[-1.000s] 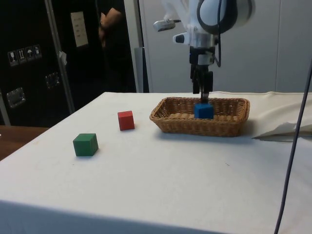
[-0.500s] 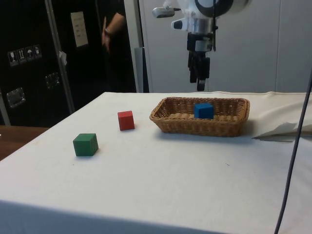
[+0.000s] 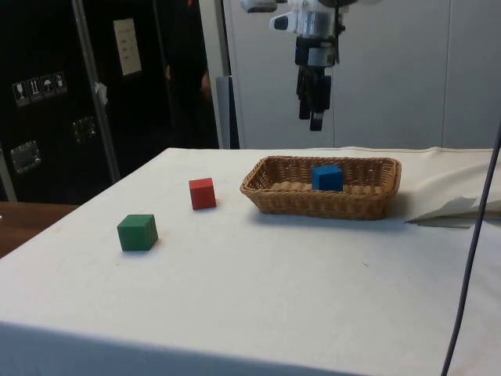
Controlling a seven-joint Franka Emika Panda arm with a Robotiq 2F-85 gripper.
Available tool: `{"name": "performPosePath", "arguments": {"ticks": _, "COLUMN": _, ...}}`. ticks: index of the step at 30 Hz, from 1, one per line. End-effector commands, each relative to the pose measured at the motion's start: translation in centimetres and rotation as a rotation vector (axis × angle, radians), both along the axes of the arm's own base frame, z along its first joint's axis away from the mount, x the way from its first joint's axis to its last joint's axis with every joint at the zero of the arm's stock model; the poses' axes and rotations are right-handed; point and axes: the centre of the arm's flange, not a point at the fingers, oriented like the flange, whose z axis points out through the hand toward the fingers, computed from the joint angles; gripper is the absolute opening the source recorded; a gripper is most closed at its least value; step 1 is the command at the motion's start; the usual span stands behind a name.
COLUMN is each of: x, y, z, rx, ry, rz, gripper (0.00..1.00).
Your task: Pick up the blue cube and place it into the basket.
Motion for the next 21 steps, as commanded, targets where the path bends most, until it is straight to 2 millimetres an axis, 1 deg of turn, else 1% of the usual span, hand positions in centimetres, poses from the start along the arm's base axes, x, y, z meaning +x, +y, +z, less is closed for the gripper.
{"name": "performPosePath", "arguments": {"ticks": 1, "x": 0.1, "y": 0.0, "z": 0.3, "rx": -0.002, "ry": 0.003, "rz": 0.003, "gripper": 1.00}}
{"name": "performPosePath", "arguments": {"ticks": 7, "x": 0.8, "y": 0.0, "z": 1.4, "rx": -0.001, "ry": -0.004, "rz": 0.014, "gripper": 1.00}}
{"name": "performPosePath", "arguments": {"ticks": 8, "x": 0.7, "y": 0.0, "z": 1.2, "rx": 0.002, "ry": -0.008, "rz": 0.009, "gripper": 1.00}}
{"name": "performPosePath", "arguments": {"ticks": 16, "x": 2.0, "y": 0.6, "z": 2.3, "rx": -0.006, "ry": -0.001, "rz": 0.035, "gripper": 1.00}}
{"name": "performPosePath", "arguments": {"ticks": 17, "x": 1.7, "y": 0.5, "z": 2.2, "rx": -0.001, "ry": -0.009, "rz": 0.032, "gripper": 1.00}}
{"name": "performPosePath", "arguments": {"ticks": 21, "x": 2.5, "y": 0.8, "z": 2.8, "rx": -0.006, "ry": -0.002, "rz": 0.047, "gripper": 1.00}}
